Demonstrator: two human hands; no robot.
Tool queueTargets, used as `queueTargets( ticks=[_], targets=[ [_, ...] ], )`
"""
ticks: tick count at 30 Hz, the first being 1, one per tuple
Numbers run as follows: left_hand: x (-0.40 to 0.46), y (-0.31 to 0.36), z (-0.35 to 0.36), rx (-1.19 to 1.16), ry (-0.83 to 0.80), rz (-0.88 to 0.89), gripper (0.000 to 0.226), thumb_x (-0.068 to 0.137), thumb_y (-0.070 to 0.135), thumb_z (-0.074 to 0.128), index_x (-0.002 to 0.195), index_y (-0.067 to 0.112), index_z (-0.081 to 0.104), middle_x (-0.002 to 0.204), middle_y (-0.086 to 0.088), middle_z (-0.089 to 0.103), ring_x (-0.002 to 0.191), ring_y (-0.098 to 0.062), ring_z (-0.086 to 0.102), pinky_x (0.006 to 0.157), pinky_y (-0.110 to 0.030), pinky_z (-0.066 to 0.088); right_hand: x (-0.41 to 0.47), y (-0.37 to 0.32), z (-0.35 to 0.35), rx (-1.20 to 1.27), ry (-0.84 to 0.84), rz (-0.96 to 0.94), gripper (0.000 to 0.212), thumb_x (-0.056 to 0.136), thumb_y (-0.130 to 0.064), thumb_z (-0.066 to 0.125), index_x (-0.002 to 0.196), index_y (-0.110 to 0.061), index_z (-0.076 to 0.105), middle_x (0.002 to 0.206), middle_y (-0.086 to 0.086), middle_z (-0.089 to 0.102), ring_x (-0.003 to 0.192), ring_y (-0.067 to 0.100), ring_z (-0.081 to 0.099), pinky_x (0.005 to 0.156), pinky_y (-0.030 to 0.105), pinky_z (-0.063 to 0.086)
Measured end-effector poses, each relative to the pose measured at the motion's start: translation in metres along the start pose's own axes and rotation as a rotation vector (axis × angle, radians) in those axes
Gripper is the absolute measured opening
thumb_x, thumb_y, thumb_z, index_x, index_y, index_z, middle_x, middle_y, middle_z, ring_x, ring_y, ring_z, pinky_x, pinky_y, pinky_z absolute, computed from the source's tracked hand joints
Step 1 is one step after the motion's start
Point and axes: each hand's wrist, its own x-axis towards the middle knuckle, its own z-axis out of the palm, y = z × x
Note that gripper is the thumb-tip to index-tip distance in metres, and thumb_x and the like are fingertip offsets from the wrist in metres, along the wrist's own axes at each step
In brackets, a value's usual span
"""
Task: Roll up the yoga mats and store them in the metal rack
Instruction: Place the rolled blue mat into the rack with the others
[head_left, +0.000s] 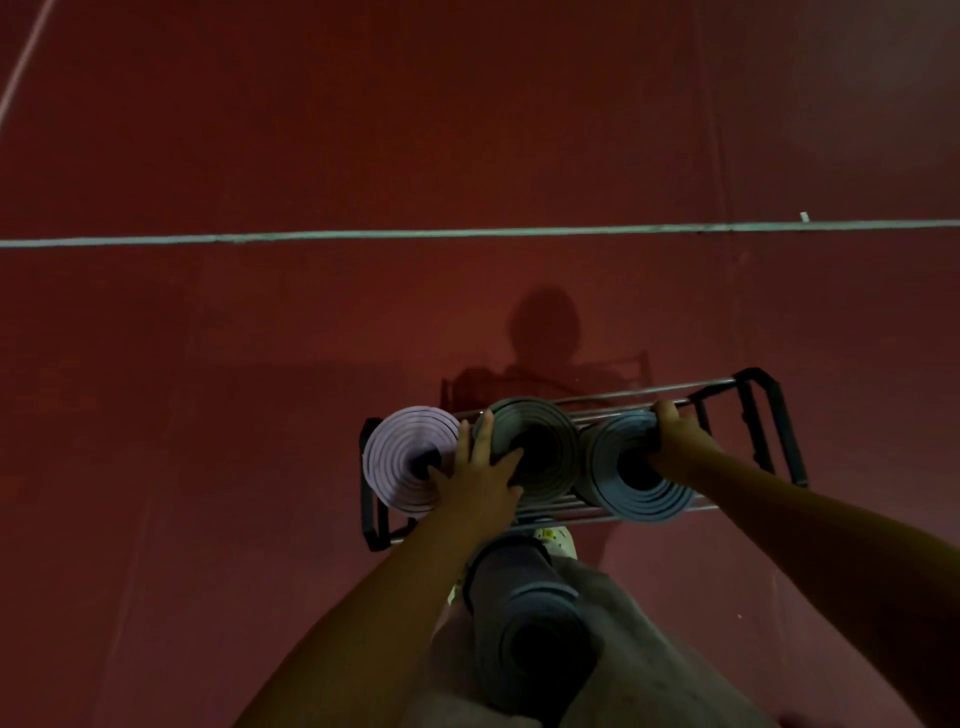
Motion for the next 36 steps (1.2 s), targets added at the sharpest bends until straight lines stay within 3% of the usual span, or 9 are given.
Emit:
queueTargets(
  ticks=[3,5,7,11,16,23,31,33,36],
  targets=[
    [-0.001,0.006,0.000,-0.060,0.046,-0.020,0.056,0.092,0.033,0.052,0.143,0.040,0.031,0.156,0.004,-0.023,0.142,-0.030,-0.024,0.107,-0.072,0.006,0.000,-0.005,-0.005,-0.071,-0.044,-0.031,0.055,0.086,-0.014,0.061,0.132,-0.004,0.031,0.123,0.027,0.046,0.103,0.041,0.056,0.075,0.041,0.049],
    [-0.002,0.005,-0.001,-0.050,0.033,-0.028,0.054,0.093,0.034,0.050,0.143,0.039,0.031,0.156,0.005,-0.025,0.142,-0.029,-0.025,0.107,-0.071,0.006,-0.003,-0.009,-0.011,-0.099,-0.070,-0.037,0.048,0.086,-0.010,0.059,0.125,-0.006,0.033,0.108,0.021,0.052,0.088,0.034,0.056,0.062,0.035,0.044],
    [-0.001,0.002,-0.002,-0.029,0.015,-0.029,0.052,0.094,0.038,0.049,0.144,0.038,0.031,0.155,0.006,-0.027,0.142,-0.028,-0.026,0.108,-0.070,0.008,-0.004,-0.009,-0.017,-0.079,-0.064,-0.031,0.044,0.084,-0.009,0.061,0.119,-0.005,0.036,0.095,0.016,0.052,0.083,0.031,0.056,0.060,0.034,0.043],
    [0.001,0.003,-0.007,-0.038,-0.001,-0.016,0.053,0.095,0.038,0.049,0.145,0.037,0.031,0.155,0.005,-0.028,0.142,-0.028,-0.025,0.108,-0.070,0.009,-0.003,-0.006,-0.012,0.011,0.004,0.000,0.044,0.083,-0.015,0.065,0.115,-0.003,0.038,0.111,0.023,0.056,0.098,0.038,0.060,0.075,0.043,0.052],
    [0.002,0.003,-0.001,-0.027,0.052,-0.017,0.051,0.094,0.036,0.050,0.142,0.038,0.034,0.155,0.004,-0.027,0.142,-0.030,-0.025,0.107,-0.071,0.006,-0.001,-0.010,0.012,0.078,0.124,0.124,0.046,0.085,-0.008,0.062,0.120,-0.006,0.033,0.129,0.027,0.037,0.108,0.049,0.052,0.090,0.052,0.047],
    [-0.001,0.009,0.009,-0.046,0.311,0.082,0.054,0.084,0.022,0.059,0.137,0.029,0.048,0.160,-0.002,-0.003,0.146,-0.030,-0.009,0.110,-0.067,0.001,-0.001,-0.004,0.000,-0.050,0.014,0.163,0.091,0.075,-0.025,0.072,0.145,-0.028,0.014,0.144,0.013,0.024,0.131,0.039,0.034,0.104,0.066,0.025],
    [0.000,0.017,0.015,-0.006,0.266,0.078,0.050,0.091,0.029,0.050,0.140,0.031,0.043,0.160,0.000,-0.002,0.146,-0.025,-0.011,0.112,-0.063,0.001,-0.011,-0.012,-0.007,-0.212,0.023,-0.019,0.096,0.074,-0.021,0.073,0.147,-0.035,0.012,0.151,0.008,0.018,0.139,0.031,0.022,0.109,0.062,0.020],
    [-0.003,0.018,0.016,-0.067,0.316,0.090,0.047,0.088,0.025,0.055,0.135,0.026,0.051,0.159,-0.006,0.011,0.147,-0.031,0.001,0.110,-0.067,0.009,-0.017,-0.018,-0.010,-0.282,0.027,-0.058,0.095,0.075,-0.017,0.070,0.148,-0.034,0.011,0.153,0.008,0.013,0.141,0.031,0.017,0.111,0.062,0.017],
    [-0.008,0.016,0.016,-0.142,0.494,0.173,0.040,0.079,0.025,0.057,0.115,0.012,0.067,0.142,-0.021,0.045,0.131,-0.045,0.039,0.096,-0.071,0.033,-0.030,-0.031,-0.006,-0.306,0.095,-0.219,0.086,0.076,-0.010,0.060,0.147,-0.028,0.017,0.153,0.010,0.012,0.142,0.032,0.014,0.113,0.059,0.014]
  ],
)
